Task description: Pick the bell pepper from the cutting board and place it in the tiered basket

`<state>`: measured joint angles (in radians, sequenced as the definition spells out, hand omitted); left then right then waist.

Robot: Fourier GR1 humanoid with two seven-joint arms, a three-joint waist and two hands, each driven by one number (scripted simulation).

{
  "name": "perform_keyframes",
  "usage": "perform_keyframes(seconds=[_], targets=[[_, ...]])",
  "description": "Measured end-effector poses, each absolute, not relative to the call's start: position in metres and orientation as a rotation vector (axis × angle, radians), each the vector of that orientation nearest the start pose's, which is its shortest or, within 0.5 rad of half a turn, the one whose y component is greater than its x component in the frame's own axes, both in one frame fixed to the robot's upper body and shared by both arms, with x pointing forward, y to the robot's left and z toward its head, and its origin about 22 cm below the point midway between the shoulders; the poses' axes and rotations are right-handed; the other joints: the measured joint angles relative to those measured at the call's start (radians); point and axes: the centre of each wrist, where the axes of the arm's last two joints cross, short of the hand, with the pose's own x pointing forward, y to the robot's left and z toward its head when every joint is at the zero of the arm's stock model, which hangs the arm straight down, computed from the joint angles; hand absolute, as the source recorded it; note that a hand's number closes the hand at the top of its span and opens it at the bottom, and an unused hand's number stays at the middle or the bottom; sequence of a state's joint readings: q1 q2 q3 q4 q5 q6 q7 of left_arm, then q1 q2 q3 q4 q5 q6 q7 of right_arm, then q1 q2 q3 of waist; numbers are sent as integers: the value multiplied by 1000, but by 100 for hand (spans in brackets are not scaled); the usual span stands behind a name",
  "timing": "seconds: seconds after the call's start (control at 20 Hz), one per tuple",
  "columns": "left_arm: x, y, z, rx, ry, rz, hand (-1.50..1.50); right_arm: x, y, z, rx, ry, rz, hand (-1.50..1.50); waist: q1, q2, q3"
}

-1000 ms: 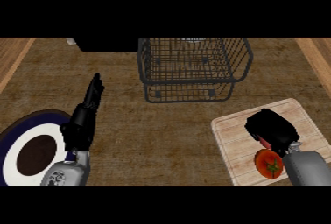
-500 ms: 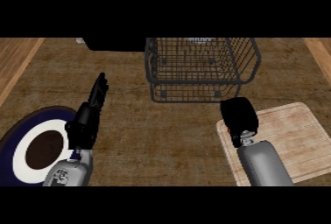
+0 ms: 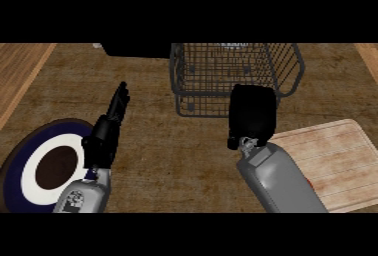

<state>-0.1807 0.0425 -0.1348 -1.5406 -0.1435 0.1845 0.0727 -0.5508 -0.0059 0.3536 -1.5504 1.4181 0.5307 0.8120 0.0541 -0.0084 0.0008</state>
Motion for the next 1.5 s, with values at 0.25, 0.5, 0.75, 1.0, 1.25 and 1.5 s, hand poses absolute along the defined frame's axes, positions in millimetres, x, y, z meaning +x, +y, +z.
perform_keyframes(seconds=[0.25,0.5,0.75,1.0,1.25,1.5], targets=[[280,187,33,146,-1655,-152,0,290,-50,192,-1392,-1143,1045,150,4,-1,-3],[279,188,31,147,-1662,-148,0,287,-36,237,-1346,-1255,970,150,-3,0,-4],[282,186,29,153,-1663,-151,0,297,-28,271,-1238,-1316,866,150,-1,6,-4],[280,187,30,156,-1666,-148,0,316,-10,291,-1217,-1312,847,150,-5,8,-3],[281,192,30,163,-1672,-140,0,343,-1,297,-1264,-1263,828,150,-16,12,-3],[278,198,31,173,-1668,-130,0,369,-2,287,-1314,-1199,831,150,-26,12,-2]])
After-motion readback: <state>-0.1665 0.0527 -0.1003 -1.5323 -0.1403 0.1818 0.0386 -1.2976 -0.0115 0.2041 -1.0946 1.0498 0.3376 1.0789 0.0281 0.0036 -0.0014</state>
